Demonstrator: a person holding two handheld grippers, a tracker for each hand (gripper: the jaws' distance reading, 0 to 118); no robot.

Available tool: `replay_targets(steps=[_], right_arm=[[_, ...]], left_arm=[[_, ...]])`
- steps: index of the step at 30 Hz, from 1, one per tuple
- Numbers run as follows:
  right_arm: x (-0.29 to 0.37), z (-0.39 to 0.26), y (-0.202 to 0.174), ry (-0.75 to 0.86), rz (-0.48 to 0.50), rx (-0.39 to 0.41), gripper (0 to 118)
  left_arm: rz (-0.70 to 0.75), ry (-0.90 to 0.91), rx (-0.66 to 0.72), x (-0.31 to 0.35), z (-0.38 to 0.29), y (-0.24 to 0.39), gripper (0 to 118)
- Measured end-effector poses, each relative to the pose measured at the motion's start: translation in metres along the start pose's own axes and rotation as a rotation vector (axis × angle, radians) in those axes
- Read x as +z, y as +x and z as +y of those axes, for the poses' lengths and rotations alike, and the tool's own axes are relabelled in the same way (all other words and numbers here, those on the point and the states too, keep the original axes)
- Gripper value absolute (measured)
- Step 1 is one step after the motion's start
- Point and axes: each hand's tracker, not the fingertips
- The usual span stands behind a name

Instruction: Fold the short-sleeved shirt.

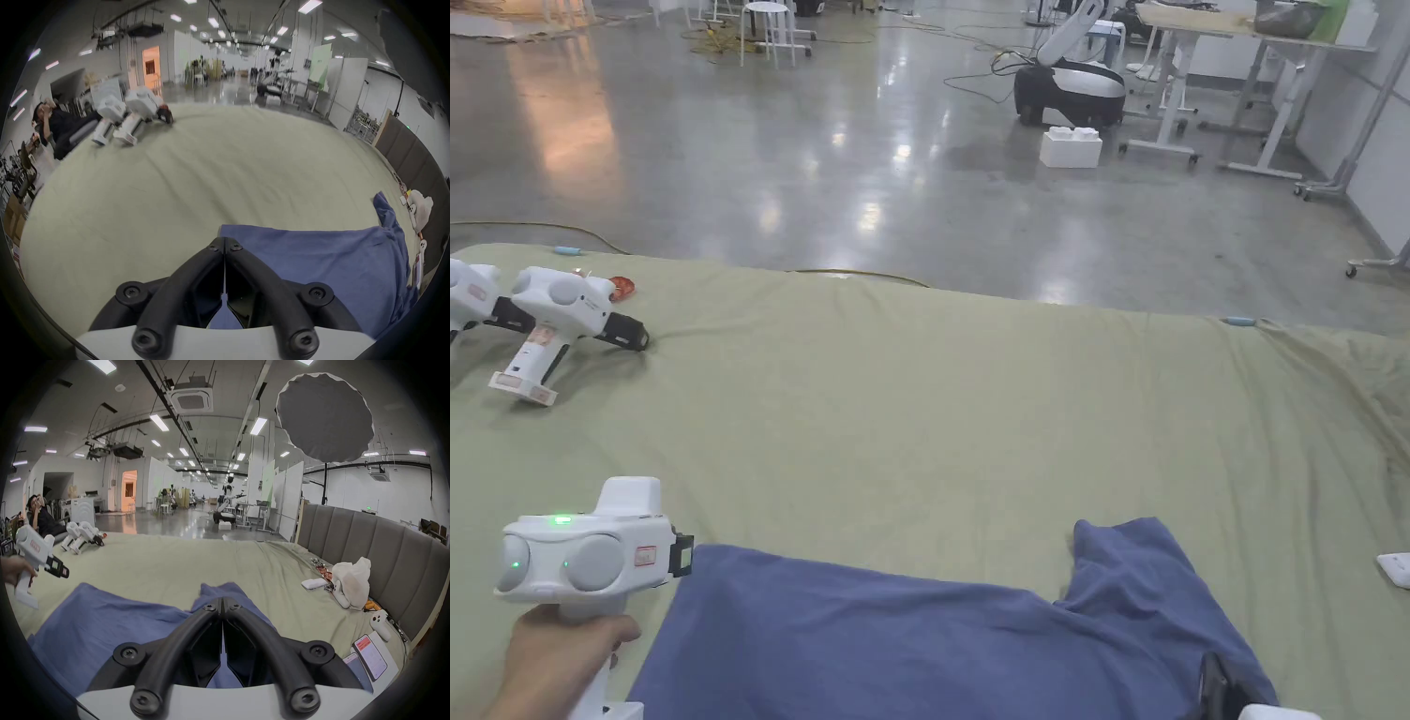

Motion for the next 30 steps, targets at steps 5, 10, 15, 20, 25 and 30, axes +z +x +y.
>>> replay_targets(steps=[5, 10, 15, 20, 25, 30], right_arm=[[-0.009, -0.013, 0.015, -0.054, -0.037, 0.009, 0], [-0.018, -0.029, 0.025, -0.123, -0.091, 0.027, 0], [-0.03, -0.042, 0.034, -0.192, -0.108, -0.017, 0], [-0.055, -0.037, 0.049, -0.258, -0.146, -0.045, 5], [-0.116, -0.02, 0.086, -0.377, -0.126, -0.109, 62], [-0.192, -0.012, 0.121, -0.521, -0.037, -0.134, 77]], left_arm=[[-0.021, -0.074, 0.066, -0.03, 0.008, 0.001, 64], [-0.013, -0.123, 0.049, -0.048, 0.003, 0.014, 77], [0.07, -0.109, -0.083, -0.051, -0.006, 0.031, 62], [0.058, -0.121, -0.215, -0.043, -0.005, 0.054, 3], [0.04, -0.119, -0.186, -0.032, -0.005, 0.048, 1], [0.025, -0.026, -0.198, 0.0, -0.001, 0.042, 1]])
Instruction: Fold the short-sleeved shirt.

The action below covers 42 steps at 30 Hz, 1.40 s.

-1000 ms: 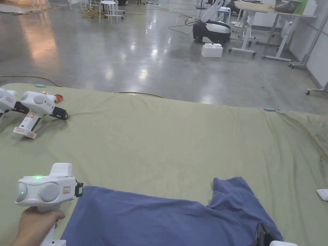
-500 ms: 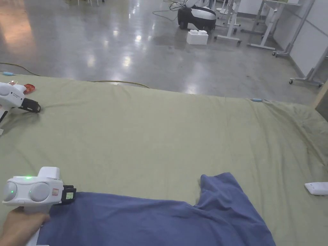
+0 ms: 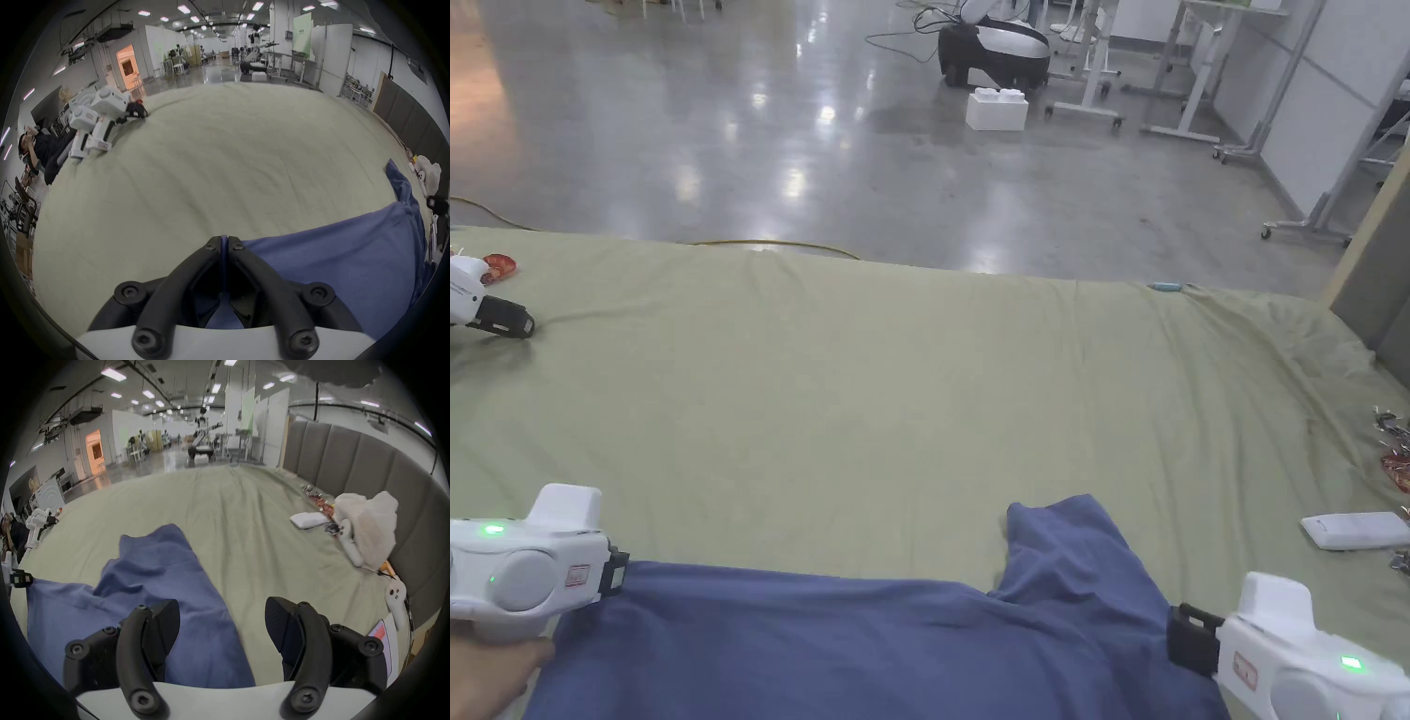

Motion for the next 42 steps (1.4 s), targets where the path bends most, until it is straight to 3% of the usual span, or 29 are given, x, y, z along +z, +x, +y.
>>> replay_targets(steps=[3, 5, 6, 8, 10, 11, 16, 24, 34, 42], right_arm=[[-0.029, 0.016, 0.002, -0.112, 0.063, 0.015, 75], [-0.045, 0.019, 0.0, -0.174, 0.088, 0.031, 67], [-0.052, 0.02, -0.003, -0.199, 0.087, 0.04, 58], [-0.062, 0.018, -0.009, -0.278, 0.1, 0.082, 28], [-0.062, 0.016, -0.013, -0.257, 0.083, 0.091, 20], [-0.061, 0.017, -0.015, -0.256, 0.082, 0.095, 5], [-0.049, 0.014, -0.02, -0.209, 0.062, 0.127, 2], [0.041, 0.029, -0.012, 0.105, 0.065, 0.117, 2], [0.187, 0.09, 0.003, 0.39, 0.082, 0.07, 2], [0.264, 0.17, -0.013, 0.569, 0.075, 0.118, 2]], left_arm=[[0.004, 0.034, 0.009, 0.016, 0.0, -0.003, 1], [-0.001, 0.05, 0.016, 0.023, 0.0, -0.004, 1], [0.001, 0.059, 0.017, 0.025, -0.001, -0.004, 1], [0.004, 0.062, 0.011, 0.029, 0.0, -0.003, 1], [0.006, 0.066, 0.009, 0.031, -0.001, -0.001, 1], [0.009, 0.068, 0.008, 0.032, 0.0, 0.0, 1], [0.008, 0.086, 0.01, 0.038, 0.001, 0.002, 1], [-0.002, 0.188, 0.024, 0.078, 0.011, -0.006, 1], [0.006, 0.411, 0.037, 0.182, 0.05, -0.023, 1], [0.022, 0.539, 0.046, 0.252, 0.114, -0.03, 1]])
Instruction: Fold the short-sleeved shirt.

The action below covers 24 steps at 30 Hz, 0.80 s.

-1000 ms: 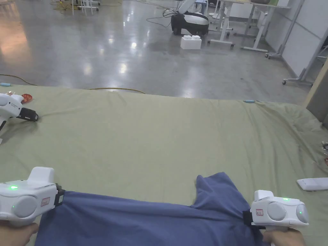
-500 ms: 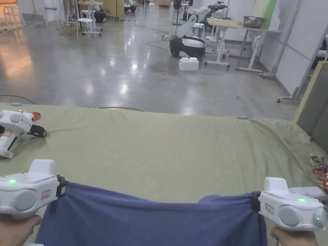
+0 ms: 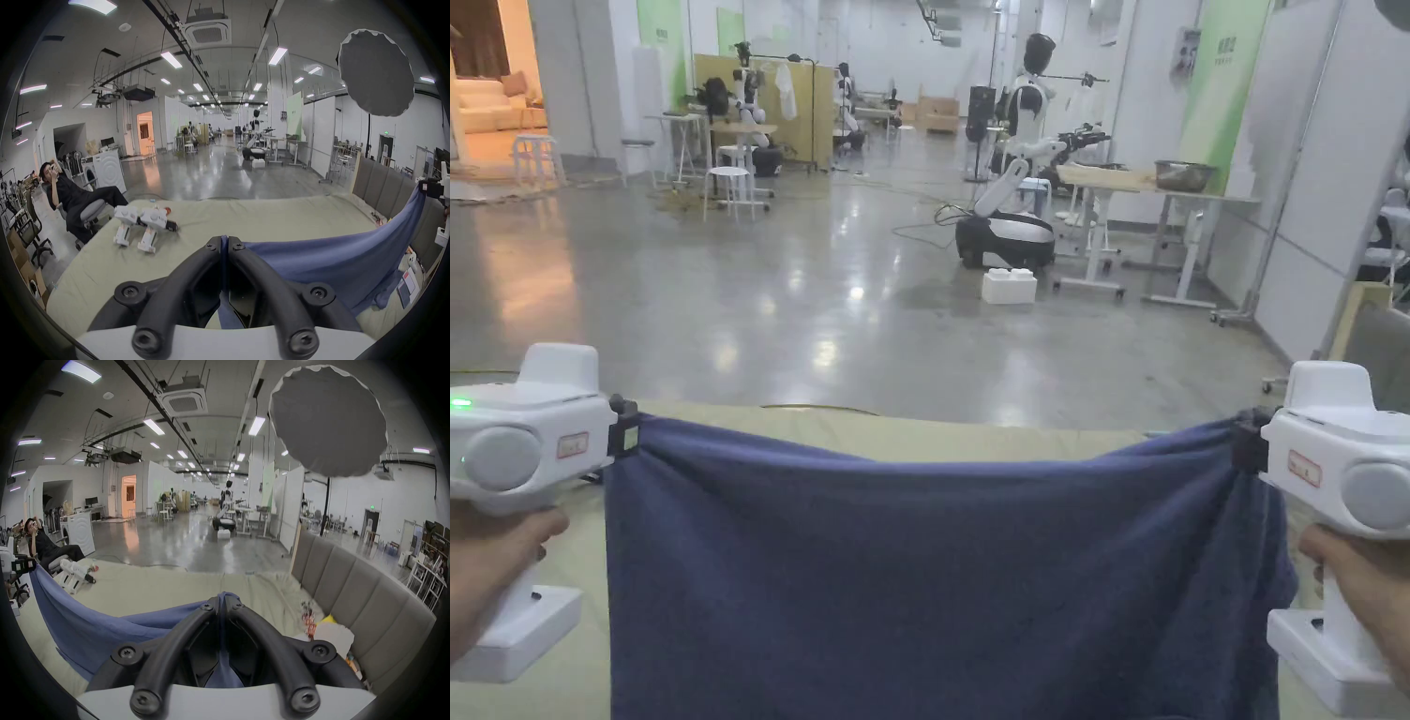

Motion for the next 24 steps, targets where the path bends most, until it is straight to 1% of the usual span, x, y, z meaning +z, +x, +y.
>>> replay_targets(steps=[2, 9, 13, 16, 20, 24], right_arm=[[-0.007, 0.027, 0.0, 0.032, -0.015, 0.019, 2], [-0.028, 0.111, -0.003, 0.103, -0.032, 0.033, 2], [-0.04, 0.159, -0.001, 0.142, -0.039, 0.028, 2], [-0.05, 0.193, -0.001, 0.174, -0.06, 0.049, 2], [-0.053, 0.229, 0.0, 0.209, -0.077, 0.039, 2], [-0.056, 0.249, 0.004, 0.227, -0.084, 0.023, 2]], left_arm=[[0.01, 0.011, 0.004, -0.001, 0.025, -0.001, 1], [0.044, 0.069, -0.01, -0.008, 0.106, -0.002, 1], [0.058, 0.098, -0.018, -0.024, 0.154, -0.014, 1], [0.072, 0.118, -0.021, -0.027, 0.192, -0.016, 1], [0.083, 0.166, -0.023, -0.024, 0.234, -0.013, 1], [0.093, 0.17, -0.062, -0.025, 0.255, -0.003, 1]])
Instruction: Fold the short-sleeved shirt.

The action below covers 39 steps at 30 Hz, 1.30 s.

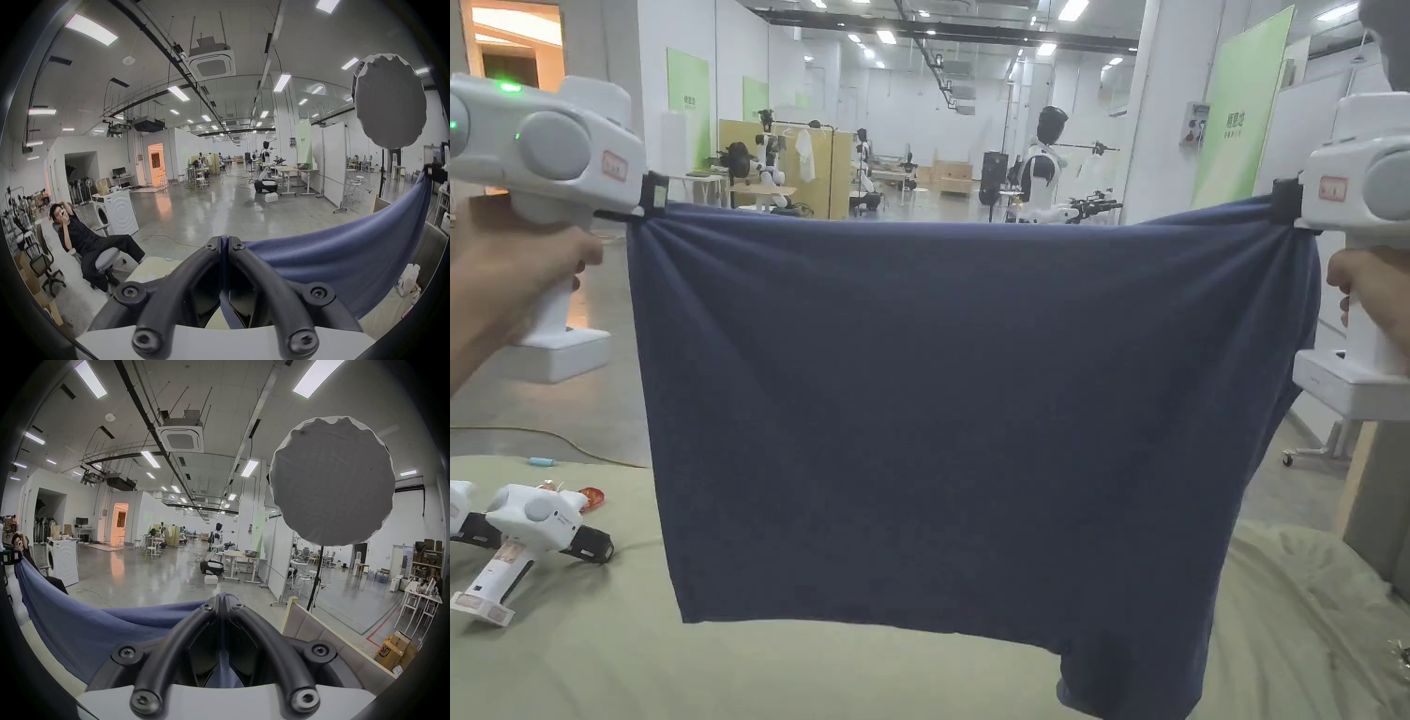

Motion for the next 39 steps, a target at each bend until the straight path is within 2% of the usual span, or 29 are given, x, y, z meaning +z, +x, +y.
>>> replay_targets(steps=[2, 5, 9, 13, 19, 23, 33, 39], right_arm=[[0.0, -0.001, 0.0, -0.001, 0.005, 0.0, 2], [0.001, -0.013, 0.0, 0.003, -0.001, 0.045, 2], [-0.004, -0.048, 0.007, -0.04, 0.006, 0.023, 2], [0.005, -0.107, 0.007, -0.108, 0.019, 0.042, 2], [0.049, -0.191, 0.005, -0.2, 0.036, 0.03, 2], [0.083, -0.226, 0.005, -0.222, 0.031, 0.025, 2], [0.19, -0.282, 0.016, -0.251, 0.042, 0.038, 2], [0.262, -0.321, 0.019, -0.31, 0.078, 0.044, 2]], left_arm=[[0.013, 0.02, -0.006, 0.001, 0.002, 0.003, 1], [0.012, 0.02, -0.011, 0.001, -0.004, 0.004, 1], [0.002, 0.023, -0.014, 0.004, -0.032, 0.007, 1], [-0.037, -0.022, -0.063, 0.005, -0.09, 0.017, 1], [-0.097, -0.124, 0.022, 0.014, -0.184, 0.018, 1], [-0.112, -0.129, 0.017, 0.045, -0.233, 0.018, 1], [-0.138, -0.12, 0.053, 0.166, -0.292, 0.005, 1], [-0.141, -0.184, 0.06, 0.229, -0.345, 0.001, 1]])
